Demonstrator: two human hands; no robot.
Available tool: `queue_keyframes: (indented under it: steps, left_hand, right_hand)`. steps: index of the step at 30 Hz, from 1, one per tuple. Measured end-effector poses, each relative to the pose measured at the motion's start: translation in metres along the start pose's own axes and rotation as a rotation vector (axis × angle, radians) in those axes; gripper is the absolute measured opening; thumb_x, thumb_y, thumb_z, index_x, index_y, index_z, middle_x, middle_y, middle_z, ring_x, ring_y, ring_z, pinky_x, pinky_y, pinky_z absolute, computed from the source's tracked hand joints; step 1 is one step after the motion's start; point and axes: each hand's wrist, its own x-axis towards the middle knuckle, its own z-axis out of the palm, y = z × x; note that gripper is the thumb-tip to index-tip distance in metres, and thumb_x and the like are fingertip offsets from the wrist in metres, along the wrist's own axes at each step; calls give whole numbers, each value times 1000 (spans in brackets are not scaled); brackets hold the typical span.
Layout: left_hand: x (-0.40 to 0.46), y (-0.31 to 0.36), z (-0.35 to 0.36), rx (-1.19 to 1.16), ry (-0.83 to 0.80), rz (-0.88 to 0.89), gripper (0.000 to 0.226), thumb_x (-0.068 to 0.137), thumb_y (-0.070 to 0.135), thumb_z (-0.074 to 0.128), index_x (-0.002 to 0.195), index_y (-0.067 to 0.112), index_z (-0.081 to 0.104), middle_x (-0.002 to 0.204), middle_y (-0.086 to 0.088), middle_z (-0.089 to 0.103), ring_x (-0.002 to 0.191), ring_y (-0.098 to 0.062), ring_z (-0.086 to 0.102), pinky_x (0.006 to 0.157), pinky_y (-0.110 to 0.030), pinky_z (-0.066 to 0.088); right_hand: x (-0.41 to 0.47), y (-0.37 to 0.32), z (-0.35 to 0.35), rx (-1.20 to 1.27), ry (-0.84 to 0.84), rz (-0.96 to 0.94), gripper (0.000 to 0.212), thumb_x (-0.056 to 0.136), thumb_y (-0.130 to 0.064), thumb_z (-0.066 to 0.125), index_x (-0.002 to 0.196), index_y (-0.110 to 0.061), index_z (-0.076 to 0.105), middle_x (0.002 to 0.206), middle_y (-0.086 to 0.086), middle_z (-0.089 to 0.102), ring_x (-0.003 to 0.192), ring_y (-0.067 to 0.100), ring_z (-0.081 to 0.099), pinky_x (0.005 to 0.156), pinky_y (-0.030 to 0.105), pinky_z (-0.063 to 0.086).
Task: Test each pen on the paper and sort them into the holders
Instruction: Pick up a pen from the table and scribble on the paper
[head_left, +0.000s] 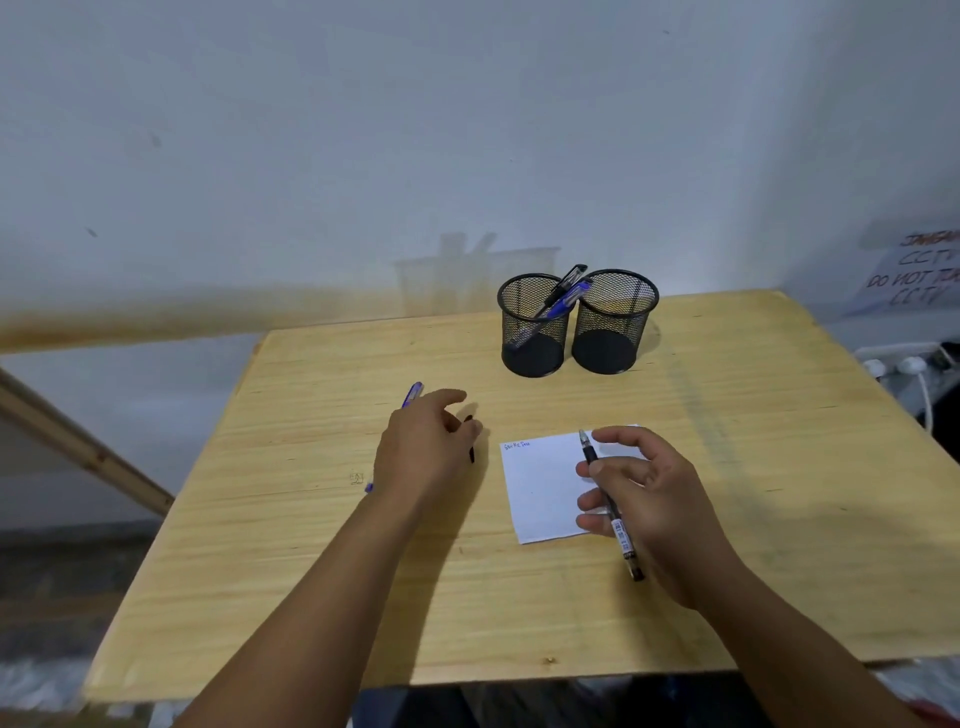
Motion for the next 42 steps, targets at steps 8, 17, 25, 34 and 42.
queue_keyframes:
  steps: [8,17,25,34,42]
  left_hand:
    - [2,-7,3,177,83,121,15,93,34,56,97,31,70,83,13,71,80,-16,63,72,-36,52]
    - [-57,-8,26,171,86,445,28,91,33,55,114,23,66,112,9,65,103,-14,54,86,-29,45]
    - [-66,-19,33,358,-43,480,57,83,53,53,125,15,57,130,3,57,117,-18,46,97,-31,40]
    - [-66,-17,35,380,-51,448,67,81,56,52,135,15,53,143,2,49,128,-17,38,105,-33,34]
    - [-63,-13,34,444,-119,414,74,84,59,42,145,16,41,156,5,36,132,-19,29,105,-37,32]
  right_hand:
    - [3,-1,-1,29,-15,-17,27,99,-6,50,107,-18,72,101,11,73,81,26,75,68,30,61]
    - [16,-2,1,-93,54,-144,24,84,-7,73,104,-20,73,90,-3,77,84,12,74,73,24,60]
    - [42,2,22,-399,71,-261,7,88,-21,70,93,-27,70,88,-10,73,84,8,69,79,28,57]
    - [67,13,30,-518,109,-309,7,85,-15,71,91,-16,68,81,-6,72,77,4,69,77,23,57]
    - [68,15,29,-503,104,-255,6,86,-24,70,83,-25,65,74,-9,74,72,4,71,78,30,59]
